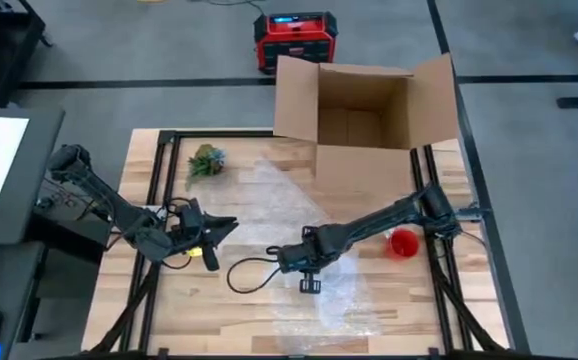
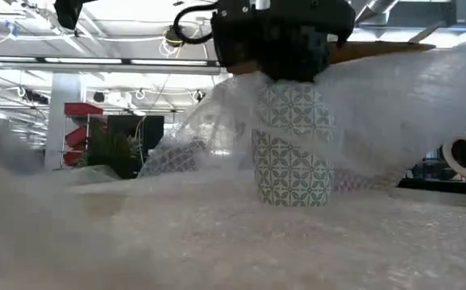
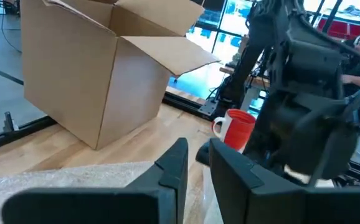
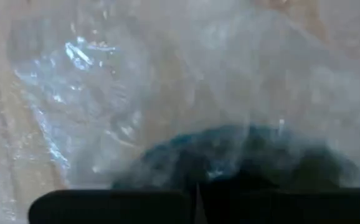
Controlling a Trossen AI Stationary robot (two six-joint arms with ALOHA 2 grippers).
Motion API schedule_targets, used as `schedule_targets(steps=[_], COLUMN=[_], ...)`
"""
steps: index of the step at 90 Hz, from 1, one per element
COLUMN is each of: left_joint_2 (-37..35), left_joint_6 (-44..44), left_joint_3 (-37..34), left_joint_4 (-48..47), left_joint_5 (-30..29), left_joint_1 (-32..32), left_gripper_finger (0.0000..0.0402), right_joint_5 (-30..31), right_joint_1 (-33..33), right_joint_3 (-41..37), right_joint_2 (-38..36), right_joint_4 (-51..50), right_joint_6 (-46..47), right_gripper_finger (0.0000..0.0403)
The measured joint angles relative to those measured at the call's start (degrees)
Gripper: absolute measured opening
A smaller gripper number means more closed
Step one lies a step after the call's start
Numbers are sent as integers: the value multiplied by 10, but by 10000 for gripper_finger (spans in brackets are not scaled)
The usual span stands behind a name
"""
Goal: Wrap mug
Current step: Wrap the blue patterned mug with the transparent bubble wrap
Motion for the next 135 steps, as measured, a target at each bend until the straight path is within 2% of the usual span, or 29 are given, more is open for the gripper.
schedule_targets(steps=[19, 45, 58, 77, 95, 111, 122, 135], left_joint_2=[0, 0, 0, 0, 0, 0, 0, 0], left_joint_6=[0, 0, 0, -3, -4, -4, -4, -4], left_joint_3=[0, 0, 0, 0, 0, 0, 0, 0], left_joint_4=[0, 0, 1, 2, 2, 2, 1, 1], left_joint_5=[0, 0, 0, 0, 0, 0, 0, 0], left_joint_1=[0, 0, 0, 0, 0, 0, 0, 0], left_gripper_finger=[48, 48, 48, 48, 48, 48, 48, 48], right_joint_5=[9, 82, 109, 108, 104, 43, 39, 39], right_joint_1=[5, 50, 81, 70, 25, -4, -8, -2], right_joint_3=[8, 23, 11, -39, -48, -42, -29, -7], right_joint_2=[-30, -148, -181, -147, -79, -27, -24, -55], right_joint_4=[-22, -69, -39, 35, 9, 16, 2, -11], right_joint_6=[6, 31, 43, 39, 42, 14, 12, 12], right_gripper_finger=[0, 0, 0, 0, 0, 0, 0, 0])
